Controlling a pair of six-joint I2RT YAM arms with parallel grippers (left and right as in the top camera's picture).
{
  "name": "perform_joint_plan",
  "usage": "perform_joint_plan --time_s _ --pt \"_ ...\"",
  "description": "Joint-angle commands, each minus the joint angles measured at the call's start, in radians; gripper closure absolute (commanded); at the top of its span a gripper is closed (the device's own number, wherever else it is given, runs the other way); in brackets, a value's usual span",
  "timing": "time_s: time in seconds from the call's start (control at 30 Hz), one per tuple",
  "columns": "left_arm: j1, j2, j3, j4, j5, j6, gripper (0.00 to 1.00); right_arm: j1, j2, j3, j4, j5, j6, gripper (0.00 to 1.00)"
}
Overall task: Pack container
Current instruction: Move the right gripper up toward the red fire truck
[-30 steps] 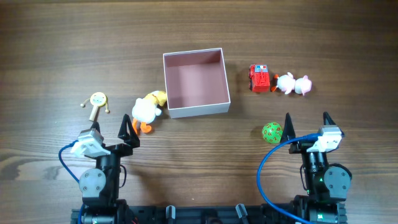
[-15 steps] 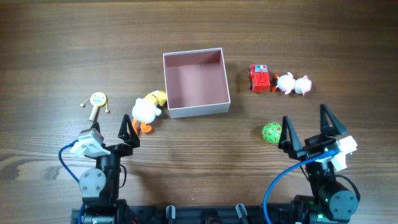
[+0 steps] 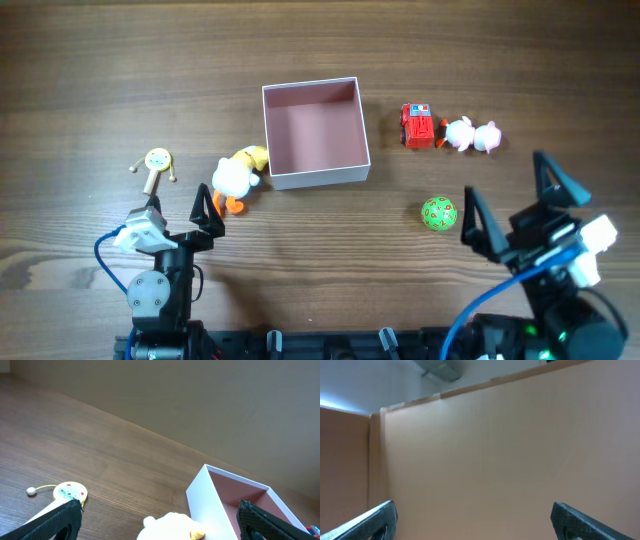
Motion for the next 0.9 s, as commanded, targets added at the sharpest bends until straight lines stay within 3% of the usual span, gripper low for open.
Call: perform_joint_plan --time_s 0.0,0.2,0.5,0.87 --pt "0.007 -0.011 -0.005 -0.001 0.009 0.001 0.0 0.004 0.216 0.158 -0.011 -0.127 -0.047 0.0" --pt "0.007 -0.011 -0.005 -0.001 0.009 0.001 0.0 0.004 0.515 0.332 -0.166 -0.159 -0.068 0.0" --pt "0.007 -0.011 -0.005 -0.001 0.009 0.001 0.0 0.004 0.94 0.51 -0.632 -0.08 -0.097 0.0" --pt "0.007 -0.011 -0.005 -0.001 0.009 0.001 0.0 0.004 1.164 0.51 -0.819 -0.082 -0.083 0.0"
